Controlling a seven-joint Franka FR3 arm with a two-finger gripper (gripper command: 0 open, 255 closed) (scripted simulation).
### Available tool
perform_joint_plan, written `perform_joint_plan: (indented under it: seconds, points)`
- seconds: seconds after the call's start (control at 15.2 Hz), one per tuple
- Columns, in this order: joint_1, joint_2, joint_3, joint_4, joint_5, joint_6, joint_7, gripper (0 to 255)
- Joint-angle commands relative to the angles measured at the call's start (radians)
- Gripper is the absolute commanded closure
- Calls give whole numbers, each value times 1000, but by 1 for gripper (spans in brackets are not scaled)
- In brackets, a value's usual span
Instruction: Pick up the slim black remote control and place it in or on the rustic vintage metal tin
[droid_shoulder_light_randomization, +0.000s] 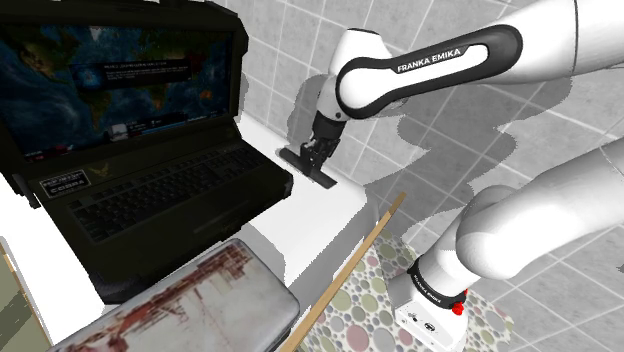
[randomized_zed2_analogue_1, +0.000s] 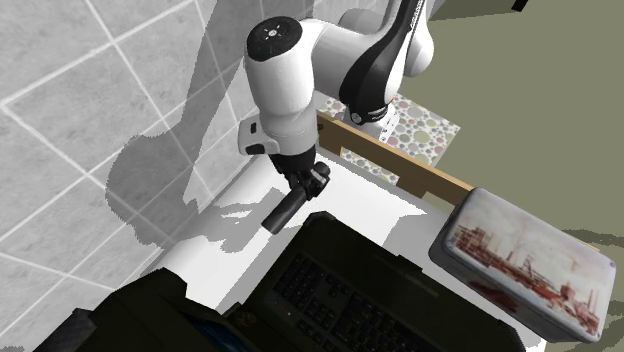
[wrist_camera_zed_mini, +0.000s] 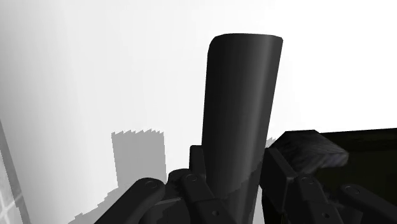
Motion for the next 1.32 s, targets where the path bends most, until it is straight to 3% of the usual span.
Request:
perform_joint_plan:
  seconds: [0.0,1.25]
  points:
    - [0,-20,-1,12,-1,-33,3,255]
    - [-5,-116,-16,194,-19,-309,24,255]
